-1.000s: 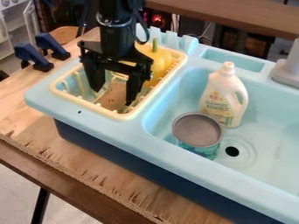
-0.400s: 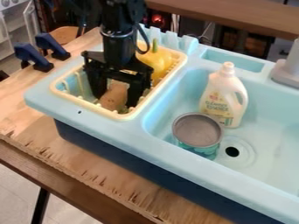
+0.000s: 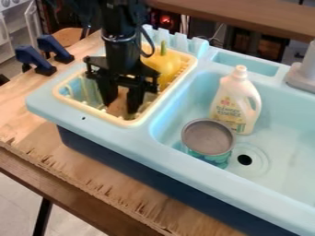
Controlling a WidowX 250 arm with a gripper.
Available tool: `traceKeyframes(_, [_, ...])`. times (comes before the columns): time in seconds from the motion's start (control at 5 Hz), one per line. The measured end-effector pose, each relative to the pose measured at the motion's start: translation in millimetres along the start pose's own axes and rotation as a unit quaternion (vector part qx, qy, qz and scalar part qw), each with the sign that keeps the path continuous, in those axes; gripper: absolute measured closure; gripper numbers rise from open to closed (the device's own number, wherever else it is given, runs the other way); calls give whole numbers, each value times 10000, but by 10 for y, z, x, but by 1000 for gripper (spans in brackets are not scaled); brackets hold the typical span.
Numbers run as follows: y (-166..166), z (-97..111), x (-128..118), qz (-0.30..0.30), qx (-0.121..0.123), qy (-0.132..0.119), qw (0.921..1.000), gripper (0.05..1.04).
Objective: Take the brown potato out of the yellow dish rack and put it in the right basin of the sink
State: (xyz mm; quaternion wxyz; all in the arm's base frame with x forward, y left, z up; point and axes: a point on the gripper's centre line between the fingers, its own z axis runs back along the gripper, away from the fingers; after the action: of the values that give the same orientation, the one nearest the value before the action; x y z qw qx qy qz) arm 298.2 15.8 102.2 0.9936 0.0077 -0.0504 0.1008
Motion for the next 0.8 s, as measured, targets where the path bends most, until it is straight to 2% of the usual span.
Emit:
traceKeyframes(0.2, [0,81,-76,-188,-64,56,9998,571])
traceKeyframes(0.4, [32,316,-108,-266,-114,-61,9996,583])
traceKeyframes(0.6, [27,693,-89,-348,-200,-462,9981,583])
traceKeyframes(0.8, [-93,987,-150,-810,-103,-595,9949,583])
